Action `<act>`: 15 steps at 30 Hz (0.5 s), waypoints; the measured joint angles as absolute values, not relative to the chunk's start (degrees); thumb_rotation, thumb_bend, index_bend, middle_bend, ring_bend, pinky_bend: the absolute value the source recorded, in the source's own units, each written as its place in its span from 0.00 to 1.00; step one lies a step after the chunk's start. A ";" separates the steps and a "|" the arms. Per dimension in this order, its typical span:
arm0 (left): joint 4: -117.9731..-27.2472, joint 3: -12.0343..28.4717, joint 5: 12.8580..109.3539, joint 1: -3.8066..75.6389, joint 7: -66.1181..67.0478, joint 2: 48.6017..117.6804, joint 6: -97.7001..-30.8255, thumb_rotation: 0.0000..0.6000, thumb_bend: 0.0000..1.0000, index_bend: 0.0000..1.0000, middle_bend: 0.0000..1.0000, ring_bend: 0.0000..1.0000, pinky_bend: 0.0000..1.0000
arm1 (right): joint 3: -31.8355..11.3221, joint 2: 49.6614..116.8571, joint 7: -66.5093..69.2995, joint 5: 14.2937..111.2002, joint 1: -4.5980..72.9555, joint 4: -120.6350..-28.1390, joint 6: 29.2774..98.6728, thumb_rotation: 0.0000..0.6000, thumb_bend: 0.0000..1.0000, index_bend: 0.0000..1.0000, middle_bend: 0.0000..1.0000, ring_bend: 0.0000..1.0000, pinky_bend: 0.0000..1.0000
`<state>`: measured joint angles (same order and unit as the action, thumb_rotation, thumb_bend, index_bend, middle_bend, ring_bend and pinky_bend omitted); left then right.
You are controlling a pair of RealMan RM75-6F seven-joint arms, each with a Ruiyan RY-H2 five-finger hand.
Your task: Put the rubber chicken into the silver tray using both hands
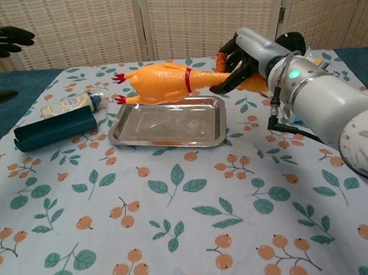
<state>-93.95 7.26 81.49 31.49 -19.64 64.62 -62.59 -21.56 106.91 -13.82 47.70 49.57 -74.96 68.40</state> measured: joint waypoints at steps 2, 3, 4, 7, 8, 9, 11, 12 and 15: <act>-93.62 7.02 81.50 31.75 -20.55 64.18 -61.18 1.00 0.36 0.00 0.00 0.00 0.00 | -22.22 109.20 -12.61 47.61 50.40 -70.58 66.65 1.00 0.38 0.94 0.71 0.83 1.00; -93.25 6.96 81.46 31.91 -20.87 64.10 -60.59 1.00 0.36 0.00 0.00 0.00 0.00 | -22.53 110.29 -12.06 47.61 50.84 -68.46 65.94 1.00 0.38 0.94 0.71 0.83 1.00; -92.80 6.89 81.43 32.13 -21.42 64.04 -59.92 1.00 0.36 0.00 0.00 0.00 0.00 | -22.96 111.77 -11.26 47.65 51.46 -65.49 65.01 1.00 0.38 0.94 0.71 0.83 1.00; -91.93 6.60 81.54 32.71 -22.40 63.95 -58.36 1.00 0.36 0.00 0.00 0.00 0.00 | -24.14 115.51 -8.82 48.08 53.13 -57.98 62.77 1.00 0.38 0.94 0.71 0.83 1.00; -91.77 6.52 81.56 32.87 -22.51 63.92 -57.97 1.00 0.36 0.00 0.00 0.00 0.00 | -24.51 116.61 -7.96 48.30 53.66 -55.81 62.12 1.00 0.38 0.94 0.71 0.83 1.00; -91.66 6.46 81.57 33.05 -22.55 63.90 -57.63 1.00 0.36 0.00 0.00 0.00 0.00 | -24.91 117.68 -7.03 48.54 54.21 -53.69 61.48 1.00 0.38 0.94 0.71 0.83 1.00; -91.61 6.37 81.63 33.22 -22.31 63.88 -57.46 1.00 0.36 0.00 0.00 0.00 0.00 | -25.87 120.10 -4.81 49.12 55.48 -49.03 60.08 1.00 0.38 0.94 0.71 0.82 1.00; -91.67 6.36 81.66 33.19 -22.17 63.86 -57.56 1.00 0.36 0.00 0.00 0.00 0.00 | -26.28 121.09 -3.91 49.38 56.02 -47.17 59.51 1.00 0.38 0.94 0.71 0.82 1.00; -91.90 6.41 81.62 33.06 -22.27 63.59 -57.79 1.00 0.36 0.00 0.00 0.00 0.00 | -27.35 123.95 -1.33 50.60 57.61 -41.93 58.01 1.00 0.38 0.94 0.71 0.80 1.00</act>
